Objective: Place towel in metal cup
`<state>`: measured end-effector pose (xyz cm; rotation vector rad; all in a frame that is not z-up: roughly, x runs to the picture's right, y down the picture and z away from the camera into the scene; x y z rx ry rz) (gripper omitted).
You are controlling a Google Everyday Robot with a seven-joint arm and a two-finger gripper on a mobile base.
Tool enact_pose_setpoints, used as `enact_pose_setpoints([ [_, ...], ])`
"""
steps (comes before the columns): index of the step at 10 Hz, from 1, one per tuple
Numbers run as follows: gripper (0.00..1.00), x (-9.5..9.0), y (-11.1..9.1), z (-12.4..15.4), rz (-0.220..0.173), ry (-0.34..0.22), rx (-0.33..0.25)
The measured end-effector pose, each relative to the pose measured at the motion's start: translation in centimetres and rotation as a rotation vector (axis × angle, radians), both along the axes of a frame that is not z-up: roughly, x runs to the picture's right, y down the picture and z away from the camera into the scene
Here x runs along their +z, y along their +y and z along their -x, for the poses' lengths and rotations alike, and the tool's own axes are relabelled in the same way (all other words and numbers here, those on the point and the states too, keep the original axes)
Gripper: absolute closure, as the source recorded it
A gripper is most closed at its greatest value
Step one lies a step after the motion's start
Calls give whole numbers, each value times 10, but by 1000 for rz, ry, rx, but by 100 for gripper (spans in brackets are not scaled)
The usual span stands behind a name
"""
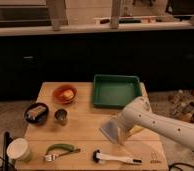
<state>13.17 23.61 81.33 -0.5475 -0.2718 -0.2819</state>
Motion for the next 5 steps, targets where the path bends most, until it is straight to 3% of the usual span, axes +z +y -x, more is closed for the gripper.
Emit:
enact_pose_setpoints([
  [2, 20, 1, 1, 10, 9, -20, -67],
  [5, 20, 6, 4, 16, 31, -33, -113],
])
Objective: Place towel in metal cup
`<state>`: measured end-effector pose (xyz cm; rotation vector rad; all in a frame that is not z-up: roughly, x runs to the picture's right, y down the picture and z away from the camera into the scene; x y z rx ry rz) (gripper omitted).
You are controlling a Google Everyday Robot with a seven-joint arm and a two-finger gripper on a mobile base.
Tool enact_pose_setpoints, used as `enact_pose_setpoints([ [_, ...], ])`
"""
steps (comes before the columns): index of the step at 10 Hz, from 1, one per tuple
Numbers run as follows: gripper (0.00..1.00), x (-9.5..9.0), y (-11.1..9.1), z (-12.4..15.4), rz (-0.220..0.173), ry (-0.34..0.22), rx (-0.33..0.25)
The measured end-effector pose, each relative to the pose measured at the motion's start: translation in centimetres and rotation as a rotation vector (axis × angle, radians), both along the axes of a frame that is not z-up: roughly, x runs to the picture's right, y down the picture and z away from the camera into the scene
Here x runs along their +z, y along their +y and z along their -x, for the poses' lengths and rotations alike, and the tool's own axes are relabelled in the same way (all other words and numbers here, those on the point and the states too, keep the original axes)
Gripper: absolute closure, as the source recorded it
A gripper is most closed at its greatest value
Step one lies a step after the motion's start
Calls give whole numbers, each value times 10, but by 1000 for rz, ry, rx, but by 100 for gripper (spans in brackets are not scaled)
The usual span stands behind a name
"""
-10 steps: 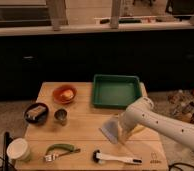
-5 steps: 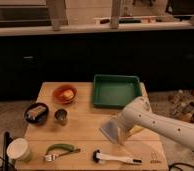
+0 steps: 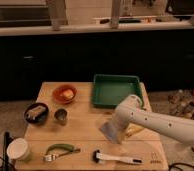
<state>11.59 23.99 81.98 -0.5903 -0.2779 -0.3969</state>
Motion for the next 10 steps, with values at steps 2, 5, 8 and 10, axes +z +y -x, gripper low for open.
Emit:
enact_pose_setpoints([
  [2, 20, 5, 1, 5, 14, -9, -15],
  [5, 21, 13, 3, 7, 35, -14, -23],
  [8, 48, 17, 5, 8, 47, -13, -26],
  [10, 70, 18, 4, 8, 45, -15, -26],
])
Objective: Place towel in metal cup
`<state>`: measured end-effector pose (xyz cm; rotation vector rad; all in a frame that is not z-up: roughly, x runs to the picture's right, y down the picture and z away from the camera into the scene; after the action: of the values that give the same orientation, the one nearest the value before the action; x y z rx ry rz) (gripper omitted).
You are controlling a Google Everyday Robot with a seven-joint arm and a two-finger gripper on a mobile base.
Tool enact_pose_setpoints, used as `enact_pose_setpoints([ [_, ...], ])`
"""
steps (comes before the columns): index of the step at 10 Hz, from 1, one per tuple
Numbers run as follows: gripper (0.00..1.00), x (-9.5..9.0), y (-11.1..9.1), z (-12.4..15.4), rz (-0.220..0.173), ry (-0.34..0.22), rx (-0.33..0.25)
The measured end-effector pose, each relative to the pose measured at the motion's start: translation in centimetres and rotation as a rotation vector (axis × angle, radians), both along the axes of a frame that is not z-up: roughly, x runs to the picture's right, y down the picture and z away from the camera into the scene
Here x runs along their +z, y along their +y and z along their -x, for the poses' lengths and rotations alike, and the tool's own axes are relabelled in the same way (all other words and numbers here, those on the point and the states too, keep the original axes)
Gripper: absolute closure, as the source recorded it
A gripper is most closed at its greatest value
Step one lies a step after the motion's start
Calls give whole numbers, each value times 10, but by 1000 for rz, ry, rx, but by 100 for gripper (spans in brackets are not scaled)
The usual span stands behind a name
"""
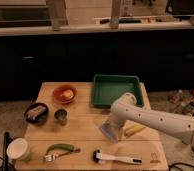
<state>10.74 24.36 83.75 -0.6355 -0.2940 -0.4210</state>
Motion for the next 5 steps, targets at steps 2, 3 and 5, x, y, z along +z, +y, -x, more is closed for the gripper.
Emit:
enact_pose_setpoints([
  [2, 88, -3, -3, 0, -1, 0, 0],
  [3, 96, -5, -3, -1, 1, 0, -2],
  [5, 100, -5, -4, 0, 1, -2, -4],
])
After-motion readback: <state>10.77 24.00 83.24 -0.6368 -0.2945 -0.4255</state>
